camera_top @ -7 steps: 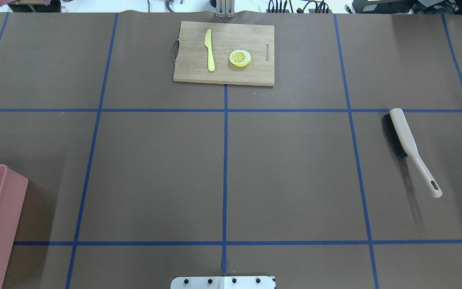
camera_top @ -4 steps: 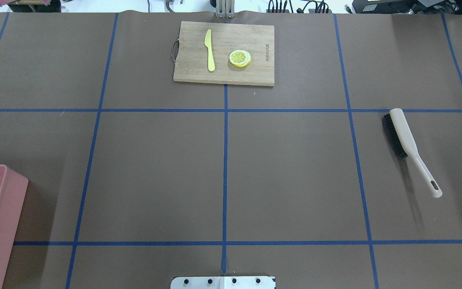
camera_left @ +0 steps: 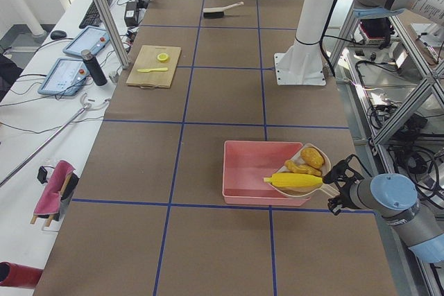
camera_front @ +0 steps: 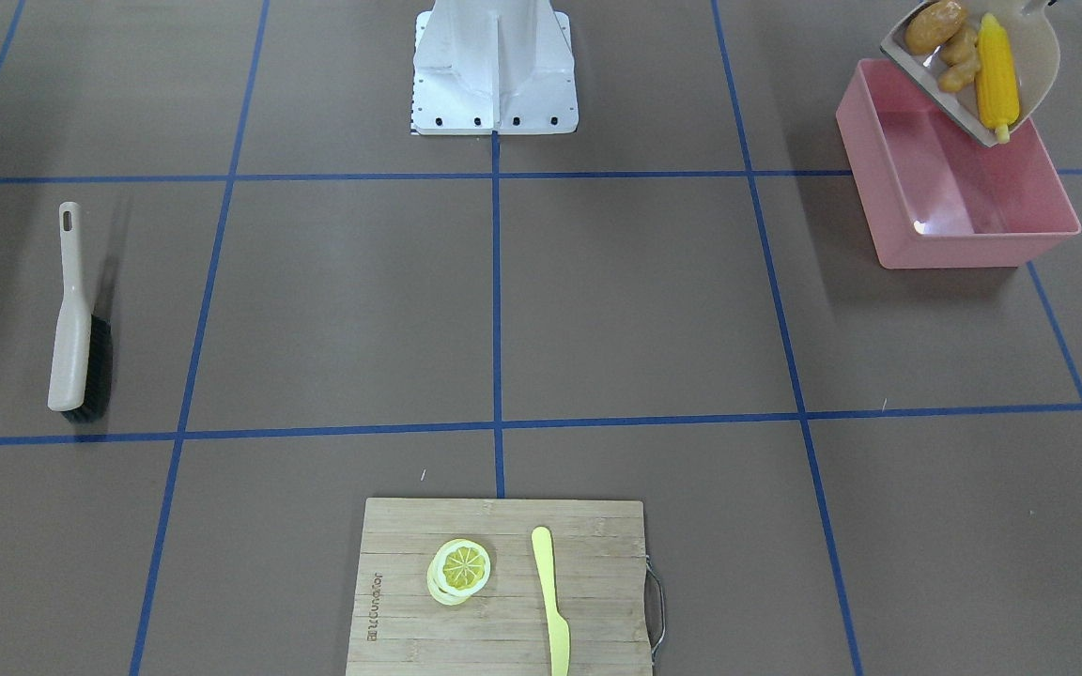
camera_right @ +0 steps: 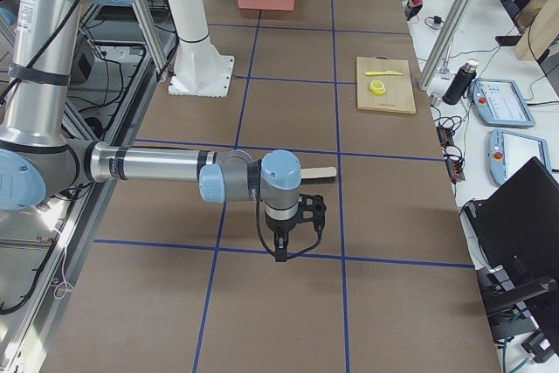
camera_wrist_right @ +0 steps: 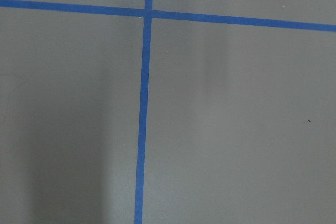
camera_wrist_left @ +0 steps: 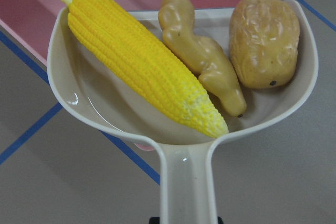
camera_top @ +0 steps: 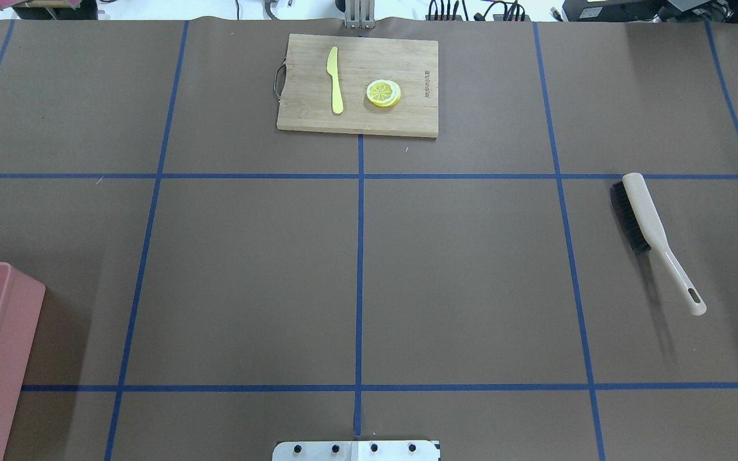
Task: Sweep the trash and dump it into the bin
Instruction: 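Tilt the white dustpan with the left gripper to pour produce into the pink bin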
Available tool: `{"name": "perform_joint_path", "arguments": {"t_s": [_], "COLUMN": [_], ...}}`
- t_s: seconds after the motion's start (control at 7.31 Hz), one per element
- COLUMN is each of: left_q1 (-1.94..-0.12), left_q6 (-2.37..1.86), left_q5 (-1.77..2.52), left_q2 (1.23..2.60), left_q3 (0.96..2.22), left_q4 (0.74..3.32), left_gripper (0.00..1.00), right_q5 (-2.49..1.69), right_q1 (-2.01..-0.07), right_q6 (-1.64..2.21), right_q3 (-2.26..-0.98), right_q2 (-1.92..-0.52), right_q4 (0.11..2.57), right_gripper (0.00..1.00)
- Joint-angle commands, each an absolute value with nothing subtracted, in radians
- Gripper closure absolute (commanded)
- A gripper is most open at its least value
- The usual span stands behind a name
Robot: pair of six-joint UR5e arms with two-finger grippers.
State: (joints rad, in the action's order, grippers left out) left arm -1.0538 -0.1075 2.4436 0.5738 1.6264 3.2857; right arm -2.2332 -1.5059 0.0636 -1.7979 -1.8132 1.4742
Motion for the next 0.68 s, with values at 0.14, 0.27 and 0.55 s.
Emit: {"name": "perform_joint_path", "arguments": {"t_s": [0.14, 0.27, 0.55], "left_q1": [-1.058, -1.058, -1.058], "left_q6": [-0.107, -0.107, -0.109], "left_q5": [2.503, 2.511, 2.546], "left_q2": [0.508, 0.496, 0.454], "left_q3": [1.703, 1.709, 1.709], "left_q4": [3.177, 3.178, 3.183], "left_gripper": [1.0, 1.0, 1.0], "right_q5": [-2.233, -2.235, -2.235], "right_q1": [-1.506, -1.506, -1.505], "right_q6": [0.064, 0.063, 0.063], "right_q3": [-1.798, -1.798, -1.798], "right_q2": [-1.813, -1.813, -1.821], "right_q4": [1.474, 1.474, 1.474], "right_gripper": [0.0, 0.0, 0.0]}}
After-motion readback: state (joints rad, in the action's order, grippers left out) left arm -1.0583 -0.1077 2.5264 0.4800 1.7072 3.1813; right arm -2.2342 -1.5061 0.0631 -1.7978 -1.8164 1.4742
